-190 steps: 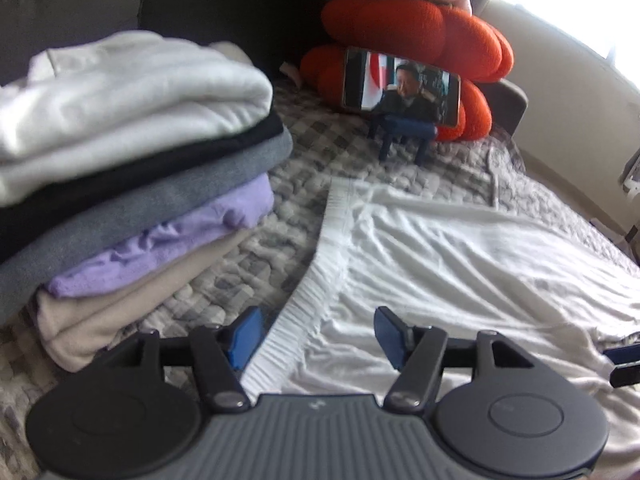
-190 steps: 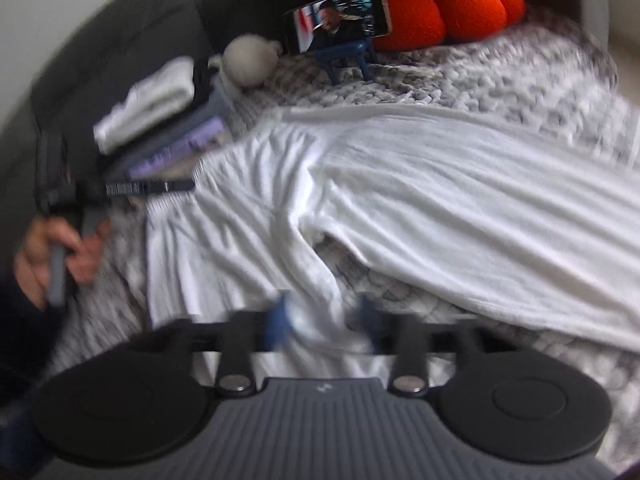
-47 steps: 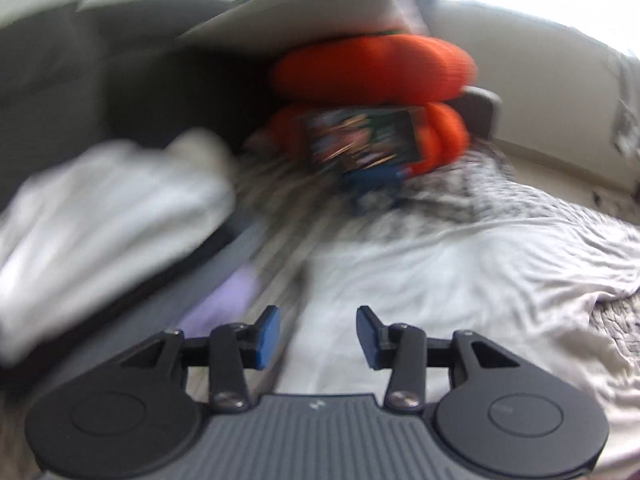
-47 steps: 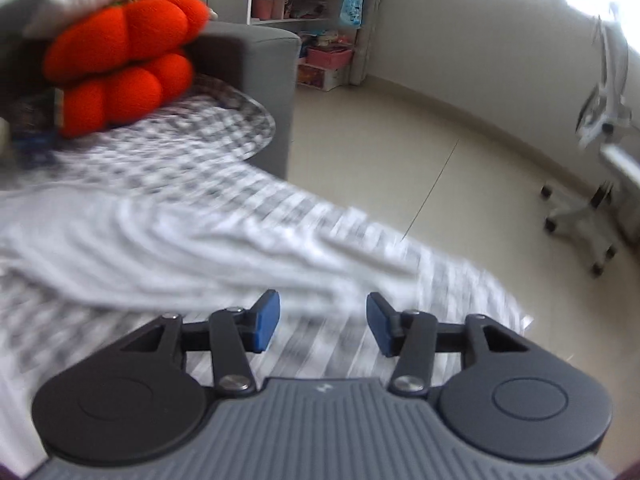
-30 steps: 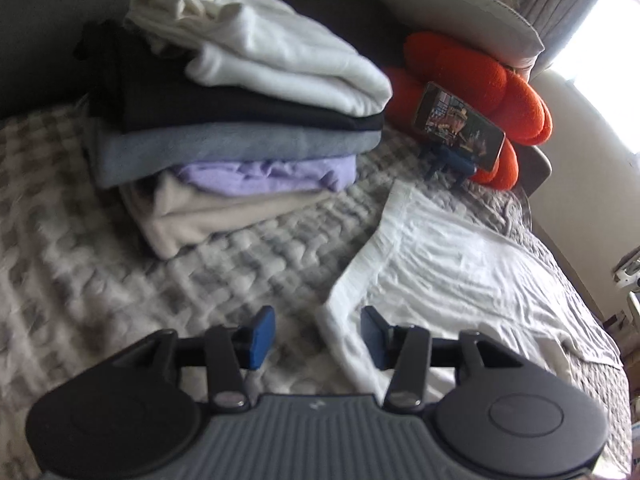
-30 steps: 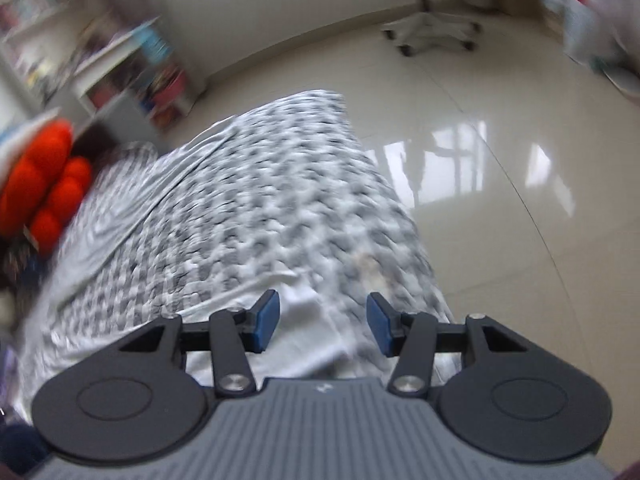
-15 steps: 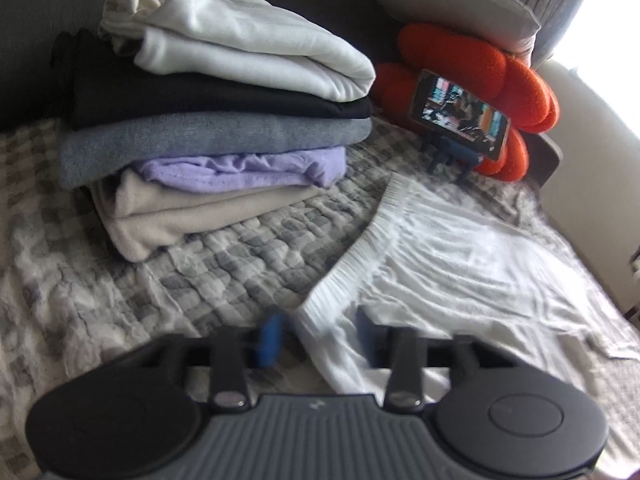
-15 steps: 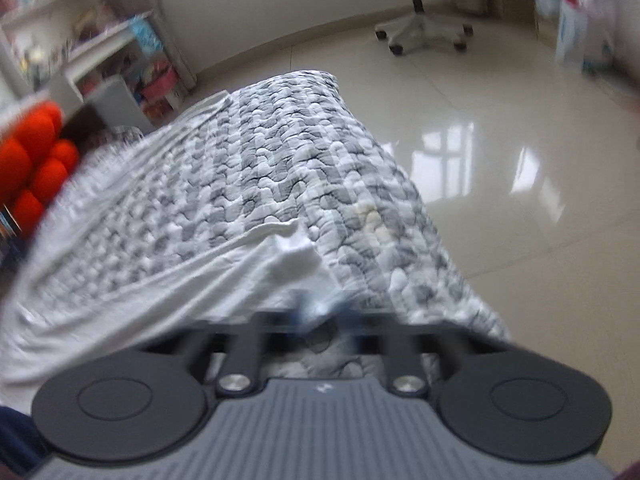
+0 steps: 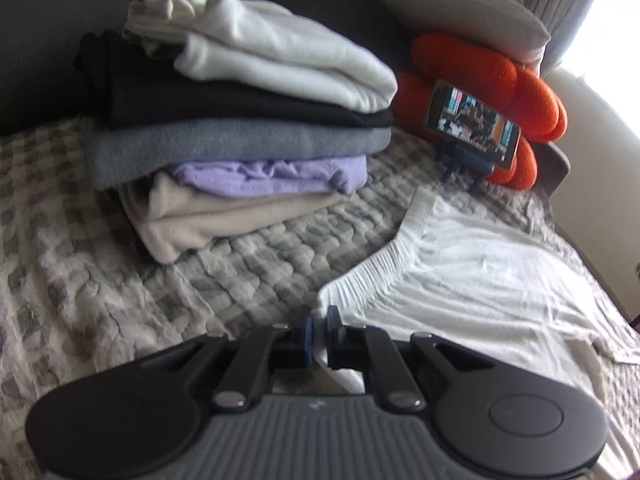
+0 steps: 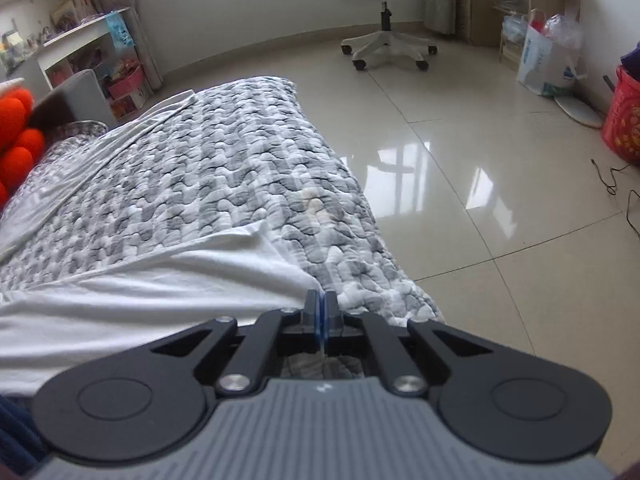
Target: Fold clothes
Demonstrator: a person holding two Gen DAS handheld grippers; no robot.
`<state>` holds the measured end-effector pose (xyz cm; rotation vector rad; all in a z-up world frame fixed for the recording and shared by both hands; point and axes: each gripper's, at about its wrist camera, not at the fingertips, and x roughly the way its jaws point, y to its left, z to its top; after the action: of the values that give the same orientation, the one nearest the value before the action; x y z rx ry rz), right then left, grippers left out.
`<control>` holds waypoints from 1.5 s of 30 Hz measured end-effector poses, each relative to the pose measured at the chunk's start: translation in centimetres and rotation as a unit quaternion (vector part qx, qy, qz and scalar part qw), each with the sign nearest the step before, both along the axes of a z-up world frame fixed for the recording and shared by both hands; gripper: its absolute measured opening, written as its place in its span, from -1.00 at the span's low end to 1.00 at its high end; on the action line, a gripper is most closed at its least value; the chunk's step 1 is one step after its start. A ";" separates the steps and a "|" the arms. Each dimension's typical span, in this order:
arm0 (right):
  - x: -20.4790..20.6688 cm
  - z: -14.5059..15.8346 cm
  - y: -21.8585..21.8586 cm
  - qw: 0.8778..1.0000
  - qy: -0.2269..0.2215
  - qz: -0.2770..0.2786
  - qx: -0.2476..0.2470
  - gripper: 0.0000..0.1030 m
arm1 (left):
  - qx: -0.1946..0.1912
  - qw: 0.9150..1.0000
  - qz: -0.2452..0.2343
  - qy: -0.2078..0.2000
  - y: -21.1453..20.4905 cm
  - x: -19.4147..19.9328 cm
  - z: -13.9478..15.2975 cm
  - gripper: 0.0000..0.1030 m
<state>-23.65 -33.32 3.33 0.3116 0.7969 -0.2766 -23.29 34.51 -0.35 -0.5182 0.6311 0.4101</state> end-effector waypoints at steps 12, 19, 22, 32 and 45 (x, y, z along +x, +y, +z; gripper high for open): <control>-1.4 1.4 0.8 0.998 -0.006 -0.036 -0.052 -0.99 | 0.012 1.000 -0.014 0.000 -0.3 -0.4 -1.0 -0.87; -0.9 -1.4 1.2 0.998 0.020 -0.019 -0.063 -0.97 | 0.066 0.997 -0.033 0.012 -1.3 -0.1 -0.7 -0.82; -0.8 -1.2 1.1 0.997 0.035 -0.002 -0.073 -0.79 | 0.068 0.997 -0.036 0.014 -1.3 -0.1 -0.8 -0.75; 1.4 1.7 3.8 0.966 0.017 0.162 -0.202 0.04 | 0.070 0.996 -0.050 0.022 -1.2 -0.2 -0.3 -0.61; 4.7 -0.1 4.7 0.939 0.048 0.271 -0.206 -0.96 | 0.085 0.995 -0.049 0.033 -1.6 0.3 -0.3 -0.57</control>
<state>-18.92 -28.59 3.26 -0.3209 0.8662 0.0658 -23.01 32.88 -0.66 -0.3108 0.6756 0.3858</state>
